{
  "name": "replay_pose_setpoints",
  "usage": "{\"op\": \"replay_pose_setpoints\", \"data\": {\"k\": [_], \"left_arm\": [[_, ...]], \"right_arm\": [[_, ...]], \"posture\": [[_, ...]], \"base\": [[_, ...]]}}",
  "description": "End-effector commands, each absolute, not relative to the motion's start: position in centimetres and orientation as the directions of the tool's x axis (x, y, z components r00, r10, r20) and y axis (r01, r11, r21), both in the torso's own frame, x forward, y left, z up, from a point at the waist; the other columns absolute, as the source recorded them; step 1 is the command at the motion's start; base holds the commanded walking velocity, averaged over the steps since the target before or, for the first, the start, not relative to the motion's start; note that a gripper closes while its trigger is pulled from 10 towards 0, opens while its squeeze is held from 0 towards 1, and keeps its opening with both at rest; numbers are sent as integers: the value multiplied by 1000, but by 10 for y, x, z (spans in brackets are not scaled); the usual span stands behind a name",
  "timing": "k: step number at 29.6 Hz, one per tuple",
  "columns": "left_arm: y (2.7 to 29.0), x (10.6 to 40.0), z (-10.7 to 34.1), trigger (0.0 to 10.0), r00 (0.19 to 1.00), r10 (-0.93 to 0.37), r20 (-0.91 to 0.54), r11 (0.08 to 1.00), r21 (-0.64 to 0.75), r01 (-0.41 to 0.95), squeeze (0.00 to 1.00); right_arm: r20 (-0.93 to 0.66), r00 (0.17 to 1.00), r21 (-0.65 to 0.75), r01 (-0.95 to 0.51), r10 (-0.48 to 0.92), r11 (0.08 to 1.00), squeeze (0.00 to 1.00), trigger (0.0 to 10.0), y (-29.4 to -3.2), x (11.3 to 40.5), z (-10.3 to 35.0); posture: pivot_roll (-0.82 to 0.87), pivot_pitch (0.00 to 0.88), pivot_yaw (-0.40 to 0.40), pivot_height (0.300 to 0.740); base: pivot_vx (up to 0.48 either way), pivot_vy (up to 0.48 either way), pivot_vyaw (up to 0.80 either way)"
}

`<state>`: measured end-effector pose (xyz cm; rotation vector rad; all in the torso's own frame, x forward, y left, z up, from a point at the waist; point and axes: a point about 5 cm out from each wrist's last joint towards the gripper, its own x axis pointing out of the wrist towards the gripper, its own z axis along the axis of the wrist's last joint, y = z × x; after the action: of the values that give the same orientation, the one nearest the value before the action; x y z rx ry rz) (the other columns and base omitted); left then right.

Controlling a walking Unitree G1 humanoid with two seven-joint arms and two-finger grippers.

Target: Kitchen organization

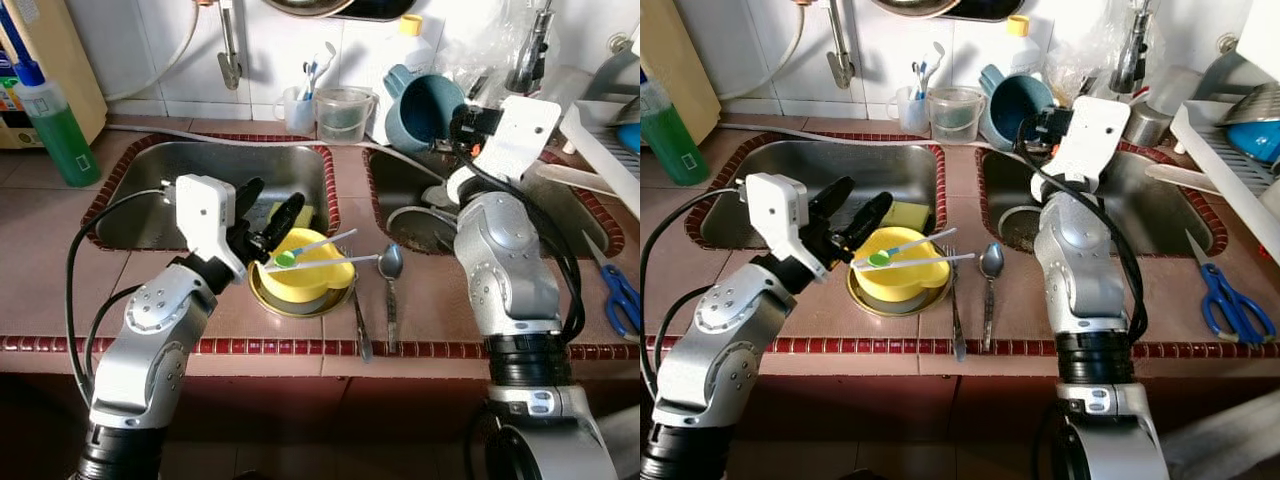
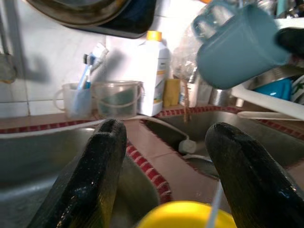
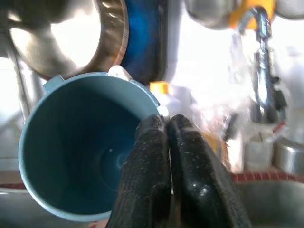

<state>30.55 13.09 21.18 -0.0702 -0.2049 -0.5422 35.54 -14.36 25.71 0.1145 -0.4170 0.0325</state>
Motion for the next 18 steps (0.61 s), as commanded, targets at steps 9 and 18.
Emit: {"op": "replay_pose_setpoints", "data": {"k": [9,18], "left_arm": [[146,319,222,10000,842,-497,208,865,46,500,0],[143,325,222,10000,832,-524,185,848,26,529,0]], "right_arm": [[463,886,98,-54,2,994,0,10000,-155,344,252],[485,874,83,-57,10,995,0,10000,-156,341,254]], "posture": [[-67,57,16,703],[-79,60,34,703]], "base": [[0,0,0],[0,0,0]]}}
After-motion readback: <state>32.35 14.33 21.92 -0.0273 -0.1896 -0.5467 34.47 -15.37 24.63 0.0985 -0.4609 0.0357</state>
